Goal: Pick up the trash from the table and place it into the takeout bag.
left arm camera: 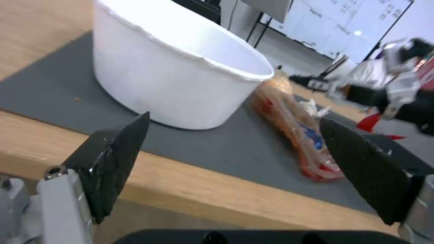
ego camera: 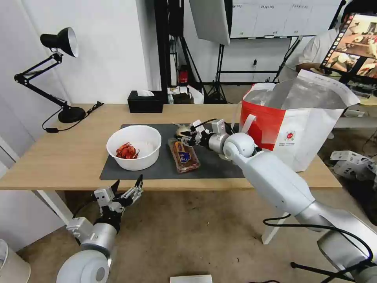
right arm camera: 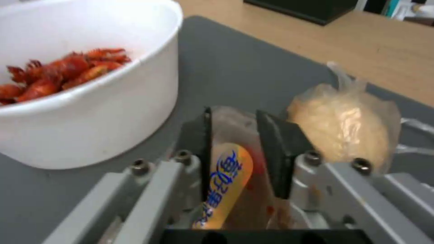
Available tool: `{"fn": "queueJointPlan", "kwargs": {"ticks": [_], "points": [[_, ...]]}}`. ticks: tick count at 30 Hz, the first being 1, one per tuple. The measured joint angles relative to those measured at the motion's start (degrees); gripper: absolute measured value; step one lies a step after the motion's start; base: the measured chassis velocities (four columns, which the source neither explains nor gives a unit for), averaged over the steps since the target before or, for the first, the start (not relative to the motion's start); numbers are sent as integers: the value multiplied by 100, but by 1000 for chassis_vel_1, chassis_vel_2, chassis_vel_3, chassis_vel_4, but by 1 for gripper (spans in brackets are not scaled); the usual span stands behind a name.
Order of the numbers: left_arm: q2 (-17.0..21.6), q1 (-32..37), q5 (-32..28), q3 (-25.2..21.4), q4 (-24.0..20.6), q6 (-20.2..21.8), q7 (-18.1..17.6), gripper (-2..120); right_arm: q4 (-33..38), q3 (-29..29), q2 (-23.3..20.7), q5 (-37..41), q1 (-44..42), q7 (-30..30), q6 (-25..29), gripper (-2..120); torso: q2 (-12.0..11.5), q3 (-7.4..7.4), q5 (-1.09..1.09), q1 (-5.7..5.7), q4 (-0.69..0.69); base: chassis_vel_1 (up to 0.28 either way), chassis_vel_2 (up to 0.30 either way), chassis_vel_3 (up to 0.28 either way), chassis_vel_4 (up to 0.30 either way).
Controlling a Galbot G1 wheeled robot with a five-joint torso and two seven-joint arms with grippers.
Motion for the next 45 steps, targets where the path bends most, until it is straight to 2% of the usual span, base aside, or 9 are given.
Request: {"fn": "queueJointPlan", "kwargs": {"ticks": [2, 4, 6, 7, 10, 12, 19, 36, 45], "points": [[21, -27, -85, 3, 0, 34, -16, 100, -25, -4, 9, -30, 3, -14, -5, 21, 0, 0, 0, 0, 0, 0, 0, 0, 0], [173, -179, -603, 27, 0, 262, -56, 100, -120, -59, 0, -158, 24, -76, -18, 7, 0, 0, 0, 0, 0, 0, 0, 0, 0], [225, -235, -792, 44, 0, 365, -57, 100, -143, -74, -10, -170, 32, -89, -19, 4, 0, 0, 0, 0, -1, 0, 0, 0, 0], [333, -344, -1134, 82, 0, 556, -59, 100, -175, -80, -18, -174, 40, -94, -25, 0, 0, 0, 0, 0, -1, 0, 0, 0, 0], [448, -477, -1480, 139, 1, 723, -71, 100, -201, -81, -19, -164, 41, -105, -35, 0, 0, 0, 0, 0, -1, 0, 0, 0, 0], [629, -690, -1975, 231, 91, 895, -152, 100, -238, -117, -12, -150, 41, -144, -35, 0, 0, 0, 0, -1, -1, 0, 0, 0, 0], [980, -1038, -2837, 379, 413, 963, -260, 100, -328, -210, 58, -146, 58, -290, -31, 0, 0, 0, 0, 0, 0, 0, 0, 0, 0], [1165, -1960, -3942, 771, 761, 1297, -755, 100, -245, -308, -32, -143, 99, -353, -32, 0, 0, 0, 0, 0, -1, 0, 0, 0, 0], [1057, -2213, -4064, 961, 938, 1582, -989, 100, -136, -309, -131, -113, 104, -338, -36, 0, 0, 0, 0, 0, 0, 0, 0, 0, 0]]}}
